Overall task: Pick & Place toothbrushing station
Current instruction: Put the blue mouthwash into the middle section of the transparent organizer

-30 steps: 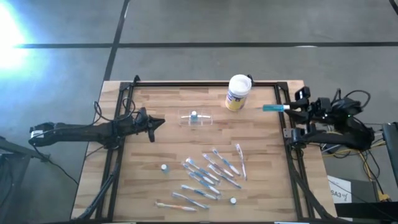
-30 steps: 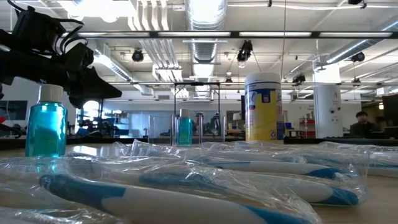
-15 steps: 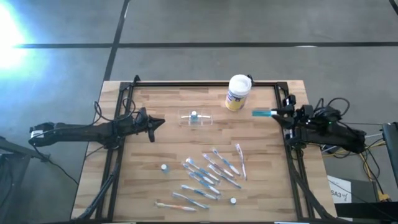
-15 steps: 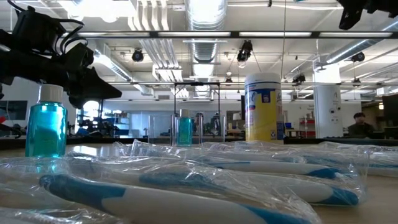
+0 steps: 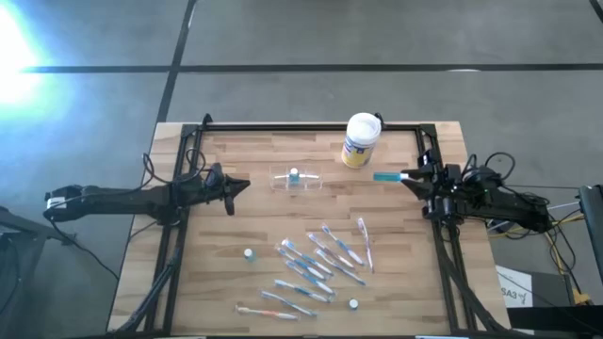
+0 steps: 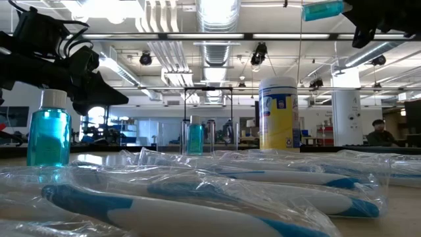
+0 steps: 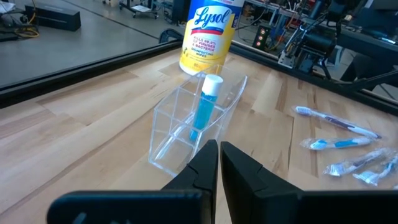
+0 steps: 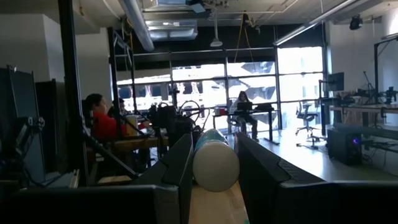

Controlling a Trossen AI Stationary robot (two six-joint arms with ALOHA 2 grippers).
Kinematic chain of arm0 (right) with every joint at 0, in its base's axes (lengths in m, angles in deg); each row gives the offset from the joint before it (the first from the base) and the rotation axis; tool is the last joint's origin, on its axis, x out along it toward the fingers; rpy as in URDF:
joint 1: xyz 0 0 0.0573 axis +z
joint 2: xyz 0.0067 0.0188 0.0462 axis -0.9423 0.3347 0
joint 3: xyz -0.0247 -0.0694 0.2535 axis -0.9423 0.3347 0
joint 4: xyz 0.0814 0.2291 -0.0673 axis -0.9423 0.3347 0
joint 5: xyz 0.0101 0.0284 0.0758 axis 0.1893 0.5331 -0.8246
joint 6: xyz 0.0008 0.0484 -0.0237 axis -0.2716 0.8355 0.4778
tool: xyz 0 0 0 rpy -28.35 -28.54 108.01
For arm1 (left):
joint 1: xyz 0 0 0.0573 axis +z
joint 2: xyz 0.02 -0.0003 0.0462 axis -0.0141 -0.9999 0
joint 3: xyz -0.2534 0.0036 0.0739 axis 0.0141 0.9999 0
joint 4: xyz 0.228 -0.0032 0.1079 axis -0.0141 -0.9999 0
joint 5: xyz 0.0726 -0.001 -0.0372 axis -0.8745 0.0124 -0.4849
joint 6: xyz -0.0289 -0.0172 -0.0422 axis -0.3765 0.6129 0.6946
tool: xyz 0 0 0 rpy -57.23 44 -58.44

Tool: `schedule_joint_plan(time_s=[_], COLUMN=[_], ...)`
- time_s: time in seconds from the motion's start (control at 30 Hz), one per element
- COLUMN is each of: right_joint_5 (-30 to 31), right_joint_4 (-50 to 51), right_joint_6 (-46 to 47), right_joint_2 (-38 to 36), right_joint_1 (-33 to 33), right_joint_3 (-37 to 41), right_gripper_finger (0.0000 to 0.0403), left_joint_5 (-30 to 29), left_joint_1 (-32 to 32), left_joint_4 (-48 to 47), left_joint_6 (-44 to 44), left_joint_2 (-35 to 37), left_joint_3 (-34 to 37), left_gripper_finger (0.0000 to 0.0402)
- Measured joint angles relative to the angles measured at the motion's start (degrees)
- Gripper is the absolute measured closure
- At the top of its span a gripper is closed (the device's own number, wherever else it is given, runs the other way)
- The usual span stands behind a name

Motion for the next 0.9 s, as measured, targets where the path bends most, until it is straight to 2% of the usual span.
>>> schedule_joint_plan(time_s=[0.2,0.33,0.47,0.67,0.9], right_joint_5=[0.09,5.46,7.57,7.66,6.99], right_joint_4=[-1.77,2.23,9.27,16.00,30.21], right_joint_6=[0.02,-0.23,-3.34,-10.44,-19.08], right_joint_2=[0.88,6.16,16.74,35.28,56.06], right_joint_1=[-0.01,0.02,-0.02,-0.40,-3.19], right_joint_3=[0.19,-4.53,-13.21,-28.46,-47.76], right_gripper_finger=[0.0314,0.0314,0.0314,0.0314,0.0314], left_joint_5=[0.00,-0.01,-0.09,-0.20,-0.20], left_joint_1=[0.00,0.00,-0.01,-0.01,0.00], left_joint_4=[0.00,0.00,0.02,0.10,0.11], left_joint_6=[0.00,-0.02,-0.08,-0.61,-0.76], left_joint_2=[-0.03,-0.03,-0.03,-0.03,-0.03], left_joint_3=[0.00,0.00,0.00,0.00,0.00], left_gripper_finger=[0.0378,0.0378,0.0378,0.0378,0.0378])
